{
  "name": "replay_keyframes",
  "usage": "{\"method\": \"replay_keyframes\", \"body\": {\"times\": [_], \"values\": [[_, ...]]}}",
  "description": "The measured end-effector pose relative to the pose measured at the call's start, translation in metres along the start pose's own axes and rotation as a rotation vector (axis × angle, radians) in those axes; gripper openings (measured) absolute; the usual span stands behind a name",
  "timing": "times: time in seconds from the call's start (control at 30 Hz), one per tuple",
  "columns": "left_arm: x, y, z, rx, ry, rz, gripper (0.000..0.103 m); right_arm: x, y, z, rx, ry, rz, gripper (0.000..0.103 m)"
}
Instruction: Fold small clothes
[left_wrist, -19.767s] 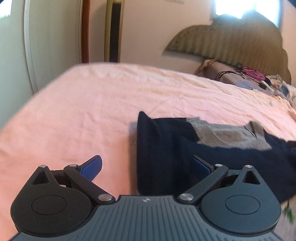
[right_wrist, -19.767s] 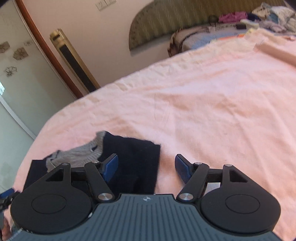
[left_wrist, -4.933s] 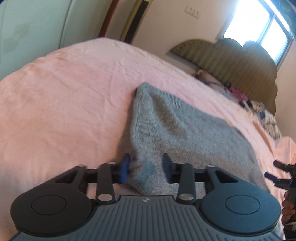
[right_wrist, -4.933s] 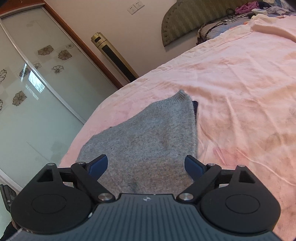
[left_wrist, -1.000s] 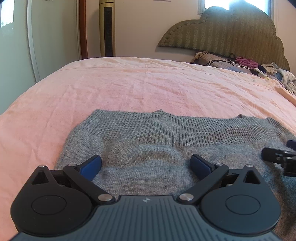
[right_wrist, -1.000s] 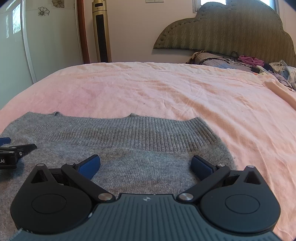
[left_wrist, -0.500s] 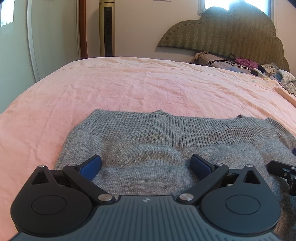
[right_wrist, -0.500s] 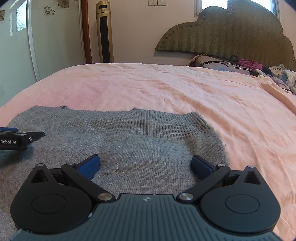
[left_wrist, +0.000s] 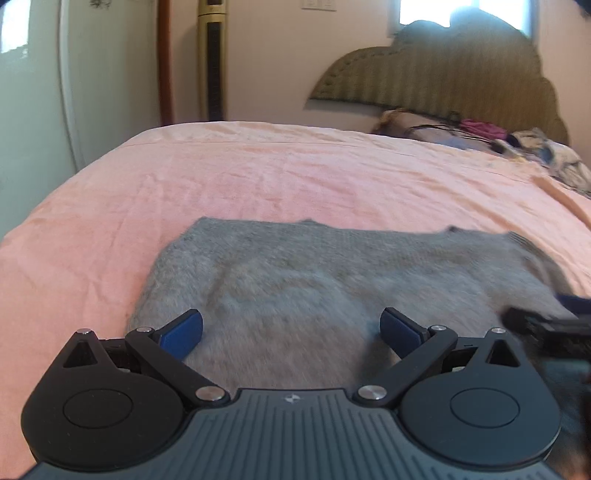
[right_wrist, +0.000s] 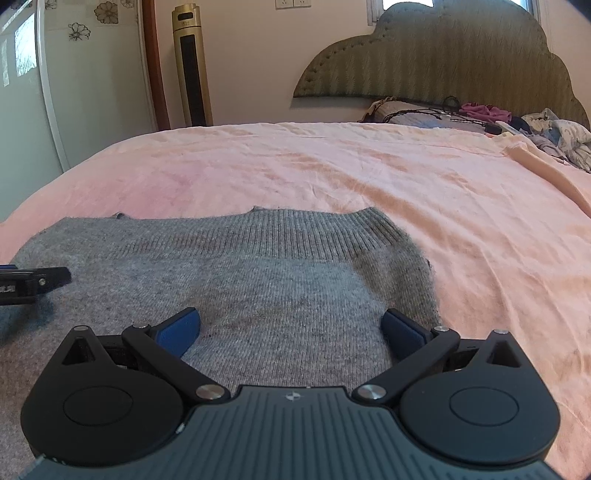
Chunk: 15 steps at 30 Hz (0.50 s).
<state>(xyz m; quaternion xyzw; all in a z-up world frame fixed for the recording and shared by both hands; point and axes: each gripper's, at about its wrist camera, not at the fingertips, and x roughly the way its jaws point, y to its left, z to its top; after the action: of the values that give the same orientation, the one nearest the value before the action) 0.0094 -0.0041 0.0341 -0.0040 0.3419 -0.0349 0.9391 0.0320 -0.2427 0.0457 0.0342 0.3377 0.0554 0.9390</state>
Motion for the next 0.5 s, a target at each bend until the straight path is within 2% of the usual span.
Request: {"method": "replay_keyframes", "body": {"times": [0.1,0.2,0.27,0.3,0.4,0.5], "values": [[0.004,0.002,-0.018,0.048,0.026,0.002,0.103,0.001,0.001,0.001,-0.001,0.000,0.000,0.103],[-0.017,0.021,-0.024,-0.062,-0.019,0.006,0.103,0.001,0.000,0.001,-0.001,0.000,0.001,0.103],[-0.047,0.042,-0.033,-0.198,-0.071,-0.026,0.103,0.000,-0.001,0.000,0.004,-0.002,0.009,0.103],[-0.063,0.053,-0.042,-0.301,-0.087,-0.049,0.103,0.000,-0.002,0.000,0.008,-0.004,0.015,0.103],[-0.105,0.083,-0.083,-0.593,-0.085,-0.137,0.103,-0.001,-0.003,-0.001,0.013,-0.007,0.018,0.103],[-0.134,0.090,-0.121,-0.750,-0.080,-0.172,0.103,0.000,-0.001,-0.001,0.008,-0.009,0.011,0.103]]}}
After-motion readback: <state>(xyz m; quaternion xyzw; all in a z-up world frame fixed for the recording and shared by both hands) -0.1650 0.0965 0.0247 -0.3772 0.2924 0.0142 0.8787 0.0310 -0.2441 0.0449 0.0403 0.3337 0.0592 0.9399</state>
